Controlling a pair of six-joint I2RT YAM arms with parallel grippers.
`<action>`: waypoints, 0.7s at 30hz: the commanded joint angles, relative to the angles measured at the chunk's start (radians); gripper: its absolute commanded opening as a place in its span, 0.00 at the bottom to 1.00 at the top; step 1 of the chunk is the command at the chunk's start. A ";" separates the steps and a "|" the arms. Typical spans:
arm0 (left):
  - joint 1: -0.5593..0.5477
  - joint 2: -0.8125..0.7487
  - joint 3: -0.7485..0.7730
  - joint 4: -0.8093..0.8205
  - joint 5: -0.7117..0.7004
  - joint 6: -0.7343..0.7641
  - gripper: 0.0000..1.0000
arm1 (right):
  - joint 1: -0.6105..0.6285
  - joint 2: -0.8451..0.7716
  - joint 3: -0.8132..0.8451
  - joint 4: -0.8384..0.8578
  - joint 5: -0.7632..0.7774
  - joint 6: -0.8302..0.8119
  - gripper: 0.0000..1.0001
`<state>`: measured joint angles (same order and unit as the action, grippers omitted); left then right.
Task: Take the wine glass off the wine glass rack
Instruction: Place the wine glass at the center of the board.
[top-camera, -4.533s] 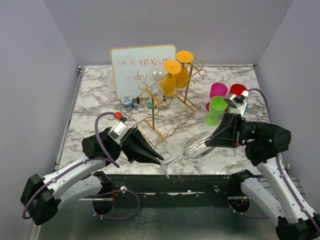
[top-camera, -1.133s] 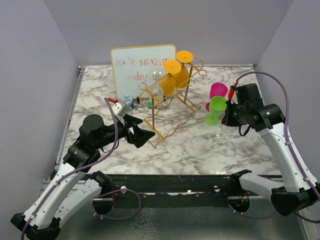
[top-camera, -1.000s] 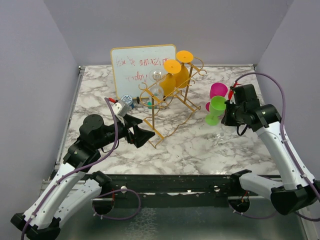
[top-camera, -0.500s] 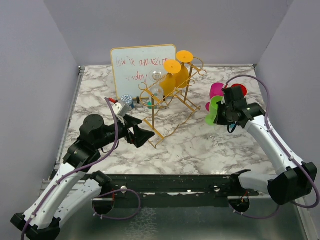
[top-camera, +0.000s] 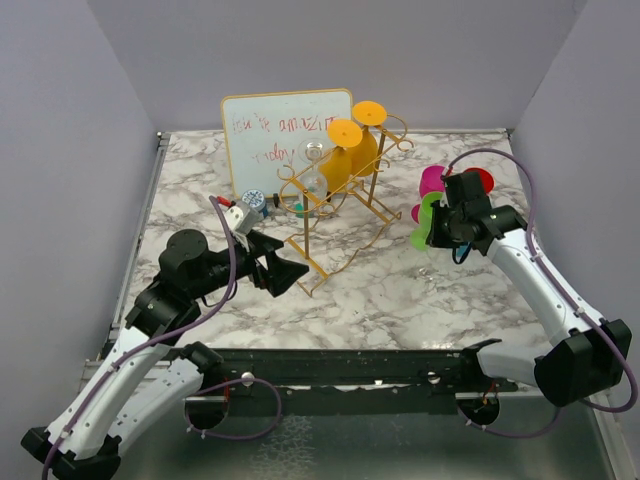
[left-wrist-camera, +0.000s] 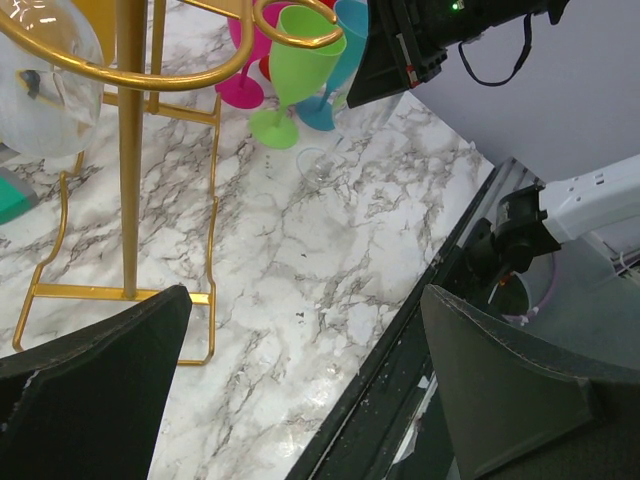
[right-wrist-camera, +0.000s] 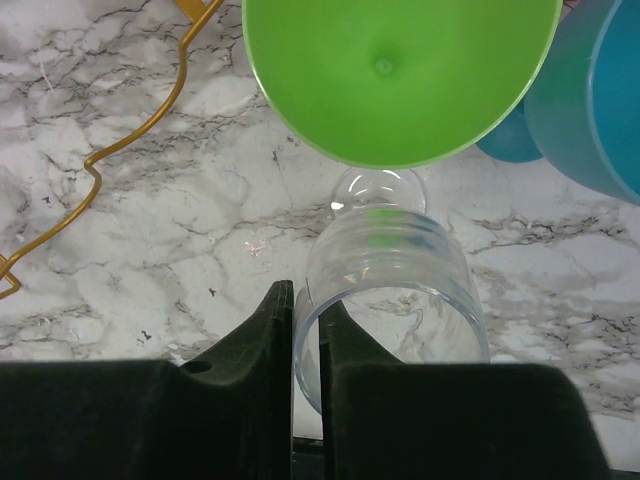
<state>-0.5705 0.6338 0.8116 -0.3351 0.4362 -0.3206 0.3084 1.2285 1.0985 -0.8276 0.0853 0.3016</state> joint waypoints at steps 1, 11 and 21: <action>0.002 -0.003 0.004 -0.006 -0.002 0.002 0.99 | 0.001 0.013 -0.020 0.023 0.002 -0.021 0.16; 0.002 -0.011 0.006 -0.009 -0.002 0.003 0.99 | 0.001 0.033 -0.006 0.013 -0.016 -0.025 0.27; 0.002 -0.015 0.012 -0.016 -0.002 0.009 0.99 | 0.001 0.031 0.029 -0.001 -0.021 -0.036 0.32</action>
<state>-0.5705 0.6315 0.8116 -0.3393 0.4366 -0.3199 0.3084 1.2568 1.0992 -0.8093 0.0811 0.2844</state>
